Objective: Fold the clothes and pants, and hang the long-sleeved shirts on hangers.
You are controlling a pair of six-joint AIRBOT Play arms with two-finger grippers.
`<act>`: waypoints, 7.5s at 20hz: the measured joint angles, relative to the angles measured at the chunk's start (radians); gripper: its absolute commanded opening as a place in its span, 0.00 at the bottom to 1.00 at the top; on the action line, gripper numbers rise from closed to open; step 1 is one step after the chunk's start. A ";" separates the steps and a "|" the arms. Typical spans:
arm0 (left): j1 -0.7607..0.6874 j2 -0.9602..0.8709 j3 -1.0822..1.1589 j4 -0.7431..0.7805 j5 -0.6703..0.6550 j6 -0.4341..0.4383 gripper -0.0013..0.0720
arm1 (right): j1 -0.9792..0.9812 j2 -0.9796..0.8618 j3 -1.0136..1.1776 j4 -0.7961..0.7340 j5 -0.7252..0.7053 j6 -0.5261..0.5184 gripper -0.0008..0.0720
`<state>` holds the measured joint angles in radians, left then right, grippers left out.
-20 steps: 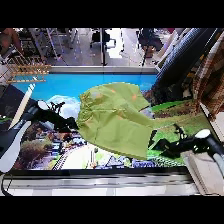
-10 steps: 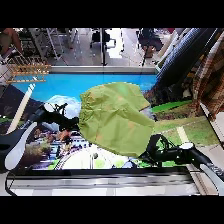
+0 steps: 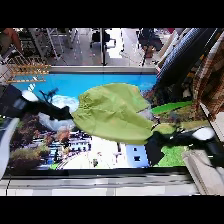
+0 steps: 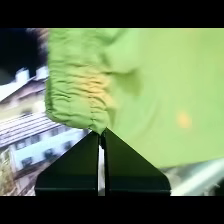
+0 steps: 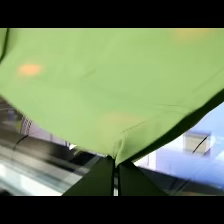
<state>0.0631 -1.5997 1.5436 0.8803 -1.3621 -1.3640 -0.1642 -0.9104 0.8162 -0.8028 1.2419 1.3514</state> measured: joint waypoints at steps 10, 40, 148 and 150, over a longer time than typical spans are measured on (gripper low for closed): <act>0.312 0.510 0.345 -0.946 0.070 0.265 0.02 | 0.001 0.346 0.982 -0.296 -0.059 0.043 0.02; 0.159 -0.279 0.189 -0.336 0.095 0.174 0.02 | 0.279 -0.467 0.697 -0.164 0.071 -0.041 0.02; -0.042 0.189 -0.159 0.008 -0.124 0.196 0.04 | 0.397 -0.985 1.006 -0.094 -0.063 0.004 0.81; -0.042 0.180 -0.165 0.008 -0.121 0.196 0.04 | 0.368 -1.002 0.969 -0.092 -0.009 -0.024 0.81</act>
<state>0.0208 -1.4200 1.3788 0.8886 -1.4826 -1.1675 0.2039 -1.9125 1.7847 -0.8944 1.2331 1.3277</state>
